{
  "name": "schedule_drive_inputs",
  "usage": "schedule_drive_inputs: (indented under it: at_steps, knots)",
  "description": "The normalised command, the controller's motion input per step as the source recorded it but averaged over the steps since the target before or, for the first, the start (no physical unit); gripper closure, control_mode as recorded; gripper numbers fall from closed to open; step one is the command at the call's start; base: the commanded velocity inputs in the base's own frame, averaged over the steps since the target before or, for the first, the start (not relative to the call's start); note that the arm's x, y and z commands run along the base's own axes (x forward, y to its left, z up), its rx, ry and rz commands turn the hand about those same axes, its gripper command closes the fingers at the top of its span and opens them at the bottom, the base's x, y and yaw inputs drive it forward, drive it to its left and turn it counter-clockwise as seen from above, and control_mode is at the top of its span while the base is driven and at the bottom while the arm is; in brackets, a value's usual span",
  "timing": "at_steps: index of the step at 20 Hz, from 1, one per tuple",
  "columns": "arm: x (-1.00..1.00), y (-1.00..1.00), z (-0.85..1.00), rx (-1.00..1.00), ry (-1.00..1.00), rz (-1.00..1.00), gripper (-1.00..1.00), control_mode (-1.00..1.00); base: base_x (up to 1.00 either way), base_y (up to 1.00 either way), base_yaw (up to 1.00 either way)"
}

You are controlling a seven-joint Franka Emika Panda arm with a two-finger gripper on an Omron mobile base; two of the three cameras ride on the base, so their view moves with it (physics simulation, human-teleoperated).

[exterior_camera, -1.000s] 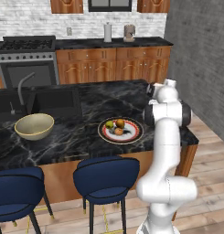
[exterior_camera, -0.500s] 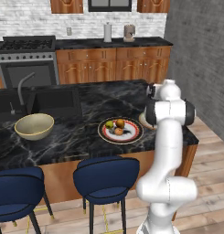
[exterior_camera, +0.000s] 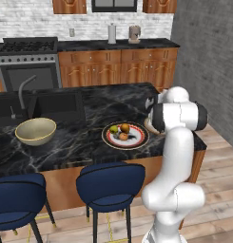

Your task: Take the fruits from the plate on the dining counter and place two fruits in each bowl.

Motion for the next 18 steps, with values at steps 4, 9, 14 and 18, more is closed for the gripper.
schedule_drive_inputs:
  at_steps: [4, 9, 14, 18]
  knots:
    - [0.18, -0.02, 0.01, 0.01, -0.05, 0.0, -1.0, -1.0, 0.0, 0.0, 0.0]
    - [0.04, -0.05, 0.48, 0.01, 0.0, -0.05, -1.0, -1.0, 0.0, 0.0, 0.0]
    - [-0.14, 0.06, 0.84, -0.01, 0.0, -0.06, -1.0, -1.0, 0.0, 0.0, 0.0]
    - [-0.91, 0.78, 0.12, -0.06, -0.04, -0.06, -1.0, -1.0, 0.0, 0.0, 0.0]
